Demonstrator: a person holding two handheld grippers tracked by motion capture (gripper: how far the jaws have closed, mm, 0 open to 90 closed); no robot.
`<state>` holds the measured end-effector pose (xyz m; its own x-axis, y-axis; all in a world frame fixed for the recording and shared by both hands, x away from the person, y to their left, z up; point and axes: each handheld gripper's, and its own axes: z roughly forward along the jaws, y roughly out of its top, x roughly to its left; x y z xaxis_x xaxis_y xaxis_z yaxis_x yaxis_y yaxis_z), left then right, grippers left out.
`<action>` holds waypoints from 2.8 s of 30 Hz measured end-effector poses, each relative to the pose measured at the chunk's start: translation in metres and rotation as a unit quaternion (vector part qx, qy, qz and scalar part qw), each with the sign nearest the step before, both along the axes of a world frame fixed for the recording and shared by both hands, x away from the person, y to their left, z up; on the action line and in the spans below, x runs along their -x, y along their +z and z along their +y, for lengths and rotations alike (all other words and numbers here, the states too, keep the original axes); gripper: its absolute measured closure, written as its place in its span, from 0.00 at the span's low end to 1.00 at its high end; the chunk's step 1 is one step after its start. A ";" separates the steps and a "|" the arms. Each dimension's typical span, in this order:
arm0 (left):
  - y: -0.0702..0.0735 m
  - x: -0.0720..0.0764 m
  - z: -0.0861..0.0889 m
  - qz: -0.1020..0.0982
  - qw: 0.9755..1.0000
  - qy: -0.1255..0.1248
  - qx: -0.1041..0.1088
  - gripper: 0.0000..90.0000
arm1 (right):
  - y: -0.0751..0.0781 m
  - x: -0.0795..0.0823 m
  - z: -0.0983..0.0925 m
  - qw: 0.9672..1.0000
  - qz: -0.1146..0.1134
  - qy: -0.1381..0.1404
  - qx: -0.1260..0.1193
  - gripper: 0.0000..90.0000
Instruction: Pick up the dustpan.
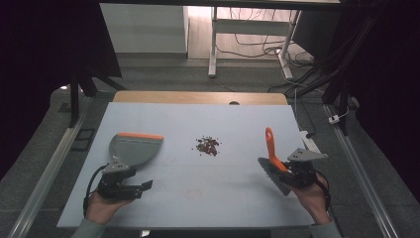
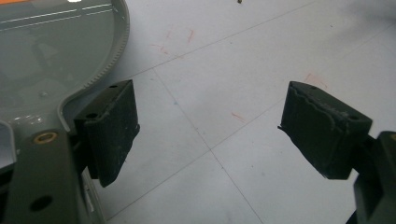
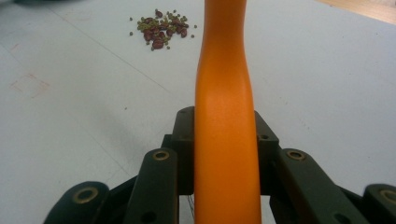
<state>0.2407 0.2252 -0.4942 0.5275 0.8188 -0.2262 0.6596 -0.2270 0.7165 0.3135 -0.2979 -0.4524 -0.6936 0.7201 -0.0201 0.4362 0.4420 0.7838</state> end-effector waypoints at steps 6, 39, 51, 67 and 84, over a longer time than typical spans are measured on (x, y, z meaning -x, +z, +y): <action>0.003 0.001 -0.001 -0.001 1.000 0.000 -0.003 0.22 | 0.001 0.000 0.000 1.000 -0.001 0.000 0.000 0.79; 0.014 -0.017 0.034 0.136 0.977 0.130 -0.103 0.20 | -0.002 -0.003 0.000 1.000 0.007 0.005 0.013 0.79; -0.017 -0.061 0.036 0.187 0.968 0.142 -0.094 0.27 | 0.000 0.000 0.000 1.000 0.003 0.001 0.020 0.79; -0.027 -0.070 0.045 0.183 0.969 0.150 -0.071 0.67 | -0.001 -0.002 0.000 1.000 0.010 -0.005 0.016 0.79; -0.007 -0.056 0.049 0.092 0.993 0.069 -0.032 0.68 | -0.001 -0.008 0.007 1.000 0.020 -0.009 0.019 0.79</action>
